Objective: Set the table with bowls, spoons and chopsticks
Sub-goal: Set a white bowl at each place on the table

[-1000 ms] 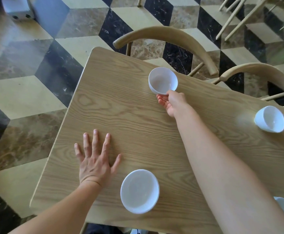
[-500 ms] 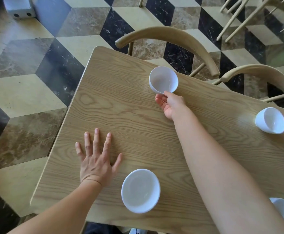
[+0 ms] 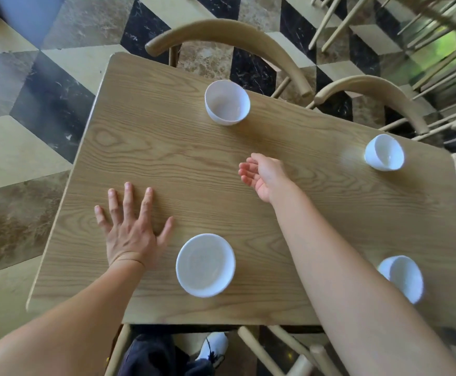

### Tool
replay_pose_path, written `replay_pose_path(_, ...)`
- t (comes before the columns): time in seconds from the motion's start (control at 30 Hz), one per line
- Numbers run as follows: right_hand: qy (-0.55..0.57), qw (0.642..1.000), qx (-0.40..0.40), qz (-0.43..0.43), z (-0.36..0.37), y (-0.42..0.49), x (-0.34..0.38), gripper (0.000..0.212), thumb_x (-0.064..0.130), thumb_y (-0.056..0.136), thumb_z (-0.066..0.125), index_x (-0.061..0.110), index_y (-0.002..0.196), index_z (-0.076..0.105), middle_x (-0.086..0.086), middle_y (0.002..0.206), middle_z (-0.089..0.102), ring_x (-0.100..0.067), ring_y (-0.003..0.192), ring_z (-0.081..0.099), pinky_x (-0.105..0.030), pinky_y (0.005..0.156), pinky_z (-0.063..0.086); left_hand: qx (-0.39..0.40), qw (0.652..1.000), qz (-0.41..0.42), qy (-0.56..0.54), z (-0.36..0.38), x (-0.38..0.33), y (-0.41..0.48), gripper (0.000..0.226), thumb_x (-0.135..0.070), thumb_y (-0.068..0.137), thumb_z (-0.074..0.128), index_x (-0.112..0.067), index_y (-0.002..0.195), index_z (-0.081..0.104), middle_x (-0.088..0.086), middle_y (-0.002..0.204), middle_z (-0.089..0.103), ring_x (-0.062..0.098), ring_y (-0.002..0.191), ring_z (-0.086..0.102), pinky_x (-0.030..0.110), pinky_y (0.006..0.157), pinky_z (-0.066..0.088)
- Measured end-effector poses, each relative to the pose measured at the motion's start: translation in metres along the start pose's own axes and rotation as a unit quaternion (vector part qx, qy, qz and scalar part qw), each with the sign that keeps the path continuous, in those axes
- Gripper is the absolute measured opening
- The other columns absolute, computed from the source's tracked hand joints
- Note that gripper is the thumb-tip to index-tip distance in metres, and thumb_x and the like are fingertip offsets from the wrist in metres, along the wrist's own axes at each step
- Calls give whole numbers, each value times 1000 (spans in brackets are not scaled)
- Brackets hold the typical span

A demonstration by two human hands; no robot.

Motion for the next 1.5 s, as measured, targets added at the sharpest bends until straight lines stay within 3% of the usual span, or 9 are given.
replay_pose_path(0.17,-105,994,-8,18,-73,-52,-55,14,13,97,47,8,87,54,-10,74,63,-20,52,53,-24,45,40,42,999,-16,-1,-13,-7,-2,79,-75,86,42,-36,153,27,4,168,9,33,153,-2,54,119,-7)
replay_pose_path(0.27,-140,990,-17,20,-110,-83,-88,11,12,96,47,9,87,54,-10,75,62,-19,50,52,-22,42,39,111,992,-52,12,-49,-21,1,63,-65,90,45,-27,140,45,10,155,33,35,144,24,55,114,24)
replay_pose_path(0.37,-173,985,-9,8,-139,-120,-116,8,13,96,48,9,92,54,-9,78,62,-18,49,52,-21,40,38,113,990,-82,-13,-97,-45,-24,48,-47,93,46,-9,121,57,18,125,60,38,116,56,41,89,46)
replay_pose_path(0.5,-255,964,-22,-74,-187,-174,-131,9,18,91,50,13,89,57,-7,83,70,-18,52,57,-23,42,42,41,998,38,36,-142,-100,-109,29,-38,93,46,-13,104,55,13,110,62,34,100,60,34,71,41)
replay_pose_path(0.67,-434,875,-86,-196,-273,-254,-144,12,29,87,53,18,85,56,-6,95,67,-27,79,63,-31,66,51,71,970,196,126,-164,-192,-245,18,-36,90,53,-21,100,56,0,90,60,24,79,58,27,56,44)
replay_pose_path(0.83,-507,815,-137,-246,-377,-315,-174,10,26,90,53,17,94,57,-7,100,63,-29,99,62,-31,79,50,74,937,320,118,-159,-283,-365,16,-30,87,52,-24,101,57,1,103,63,23,91,62,30,66,44)
replay_pose_path(0.93,-517,804,-180,-233,-441,-350,-197,2,21,90,50,22,90,49,-3,90,52,-27,88,57,-34,80,51,71,925,350,129,-149,-323,-414,23,-28,87,50,-23,107,58,2,111,64,25,99,64,29,69,45)
replay_pose_path(1.07,-533,777,-245,-229,-512,-395,-211,9,28,93,51,20,91,50,-7,111,63,-25,82,49,-29,69,39,63,913,371,157,-135,-364,-457,30,-24,88,49,-20,116,59,3,116,64,26,104,65,28,69,44)
replay_pose_path(1.5,-534,762,-238,-280,-576,-370,-186,15,35,97,47,22,90,45,-5,117,62,-27,109,59,-27,73,33,35,912,366,183,-118,-455,-465,28,-21,88,48,-16,113,58,8,115,63,31,103,64,30,74,44)
Point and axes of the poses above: each hand's wrist, its own y-axis towards the middle knuckle, its own z-axis out of the palm, x = y × z, the point moved 1 cm from there along y, towards the middle knuckle
